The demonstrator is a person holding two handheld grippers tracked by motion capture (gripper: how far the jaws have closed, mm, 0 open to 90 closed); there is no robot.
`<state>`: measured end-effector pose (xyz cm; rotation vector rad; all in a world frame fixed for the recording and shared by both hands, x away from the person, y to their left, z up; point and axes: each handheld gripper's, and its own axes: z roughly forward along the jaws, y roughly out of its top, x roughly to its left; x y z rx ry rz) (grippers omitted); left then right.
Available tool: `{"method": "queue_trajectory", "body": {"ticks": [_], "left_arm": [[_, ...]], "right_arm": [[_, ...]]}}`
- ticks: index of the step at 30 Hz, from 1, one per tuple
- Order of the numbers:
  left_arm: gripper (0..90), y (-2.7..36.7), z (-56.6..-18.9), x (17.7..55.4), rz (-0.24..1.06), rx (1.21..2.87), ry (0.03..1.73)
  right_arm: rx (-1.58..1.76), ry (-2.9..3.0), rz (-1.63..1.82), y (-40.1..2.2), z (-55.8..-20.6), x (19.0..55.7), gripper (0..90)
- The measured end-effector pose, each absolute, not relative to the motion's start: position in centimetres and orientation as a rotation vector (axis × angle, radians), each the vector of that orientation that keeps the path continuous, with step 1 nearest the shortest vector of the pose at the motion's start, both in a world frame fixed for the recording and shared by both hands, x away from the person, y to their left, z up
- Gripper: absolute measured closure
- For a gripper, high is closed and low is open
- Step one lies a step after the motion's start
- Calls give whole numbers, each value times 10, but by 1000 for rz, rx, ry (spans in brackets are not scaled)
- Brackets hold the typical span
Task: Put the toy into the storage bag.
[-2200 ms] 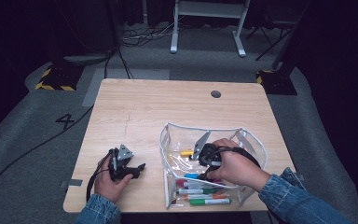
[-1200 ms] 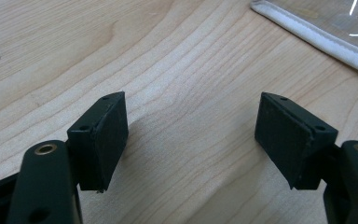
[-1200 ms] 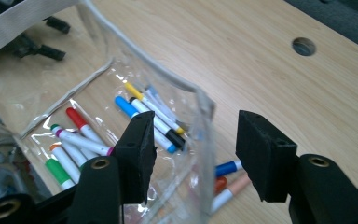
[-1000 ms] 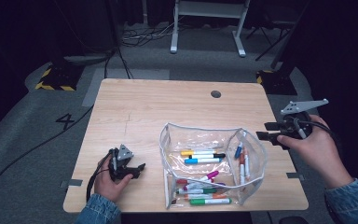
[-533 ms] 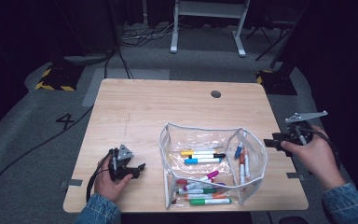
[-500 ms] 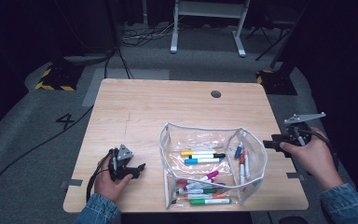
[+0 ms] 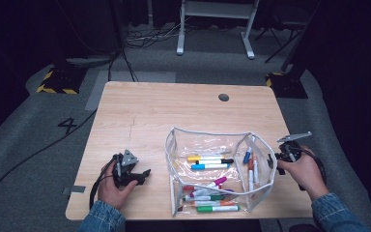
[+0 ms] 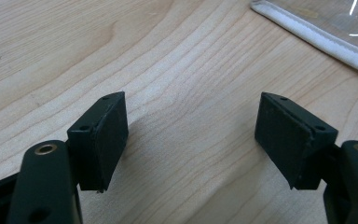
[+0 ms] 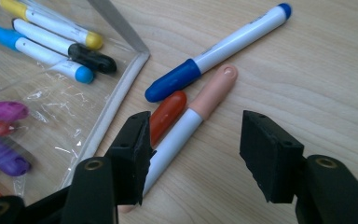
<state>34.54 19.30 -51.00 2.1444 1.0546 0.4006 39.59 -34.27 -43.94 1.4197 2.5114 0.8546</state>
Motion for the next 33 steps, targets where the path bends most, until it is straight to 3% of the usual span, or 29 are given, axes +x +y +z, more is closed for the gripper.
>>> {"method": "queue_trajectory", "body": {"ticks": [10,14,16,18,25,33], "left_arm": [[261,193,-510,345,398,2144,1055],[260,193,-510,345,397,2143,1056],[261,193,-510,345,397,2143,1056],[261,193,-510,345,396,2142,1056],[261,193,-510,345,401,2145,1054],[261,193,-510,346,406,2148,1050]], "right_arm": [[1466,2526,795,-334,-471,404,475],[1485,2501,727,-339,-474,406,622],[1528,2468,716,-343,-475,406,743],[1544,2439,690,-347,-475,406,769],[1619,2394,699,-353,-468,404,772],[1563,2373,795,-357,-422,398,772]]}}
